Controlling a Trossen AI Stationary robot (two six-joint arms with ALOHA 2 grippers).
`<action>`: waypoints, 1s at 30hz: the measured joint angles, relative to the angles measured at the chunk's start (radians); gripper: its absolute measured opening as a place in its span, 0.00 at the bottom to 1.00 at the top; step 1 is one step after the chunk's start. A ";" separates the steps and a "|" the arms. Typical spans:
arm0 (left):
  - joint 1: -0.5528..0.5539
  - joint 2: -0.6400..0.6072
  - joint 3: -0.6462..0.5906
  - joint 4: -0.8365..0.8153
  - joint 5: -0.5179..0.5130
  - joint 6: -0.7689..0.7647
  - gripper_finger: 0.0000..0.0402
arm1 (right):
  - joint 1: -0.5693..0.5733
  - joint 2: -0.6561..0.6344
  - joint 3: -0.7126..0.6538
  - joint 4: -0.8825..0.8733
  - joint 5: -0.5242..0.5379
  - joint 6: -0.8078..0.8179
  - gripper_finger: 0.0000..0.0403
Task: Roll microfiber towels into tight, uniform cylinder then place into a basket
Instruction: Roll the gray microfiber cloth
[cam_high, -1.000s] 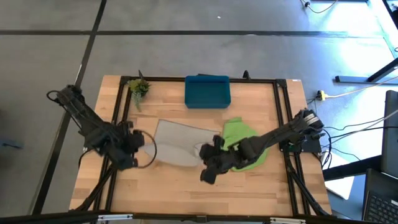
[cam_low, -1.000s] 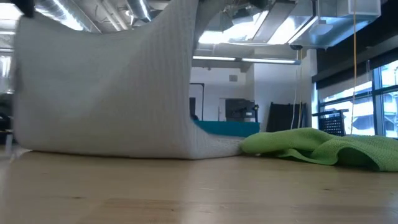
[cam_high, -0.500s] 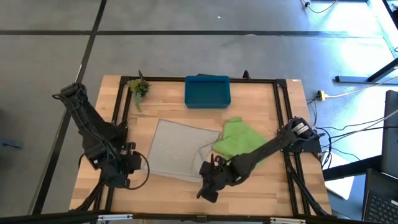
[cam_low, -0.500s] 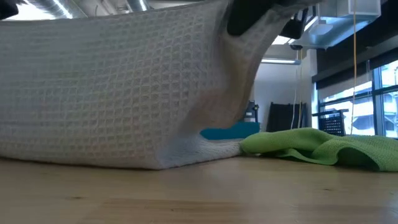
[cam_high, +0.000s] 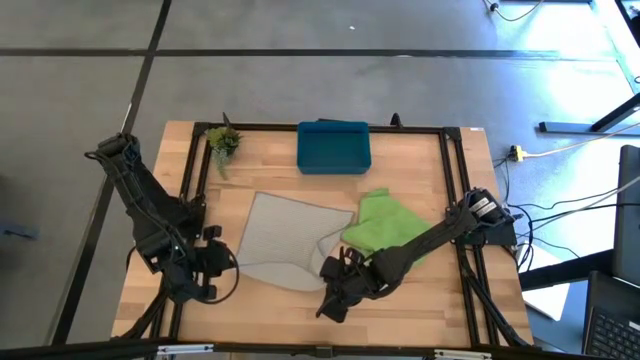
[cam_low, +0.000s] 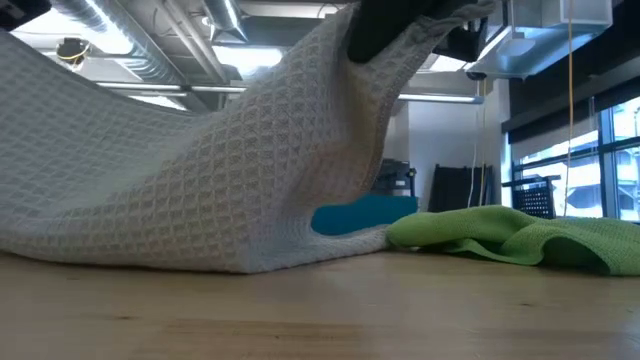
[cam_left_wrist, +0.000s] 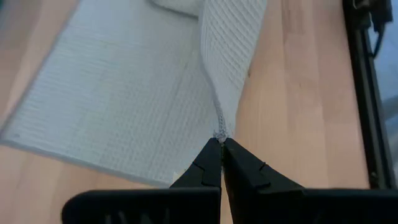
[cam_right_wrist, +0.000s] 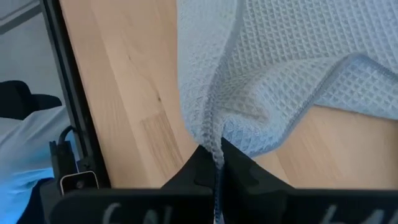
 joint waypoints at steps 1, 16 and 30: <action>0.000 0.000 0.000 -0.001 -0.006 0.000 0.00 | 0.000 0.000 0.000 0.000 0.000 0.015 0.01; 0.019 -0.008 0.141 -0.113 -0.110 0.103 0.00 | -0.088 -0.017 0.026 -0.032 0.000 -0.080 0.01; 0.142 -0.018 0.490 -0.545 -0.212 0.153 0.00 | -0.234 -0.020 0.353 -0.217 0.109 -0.439 0.01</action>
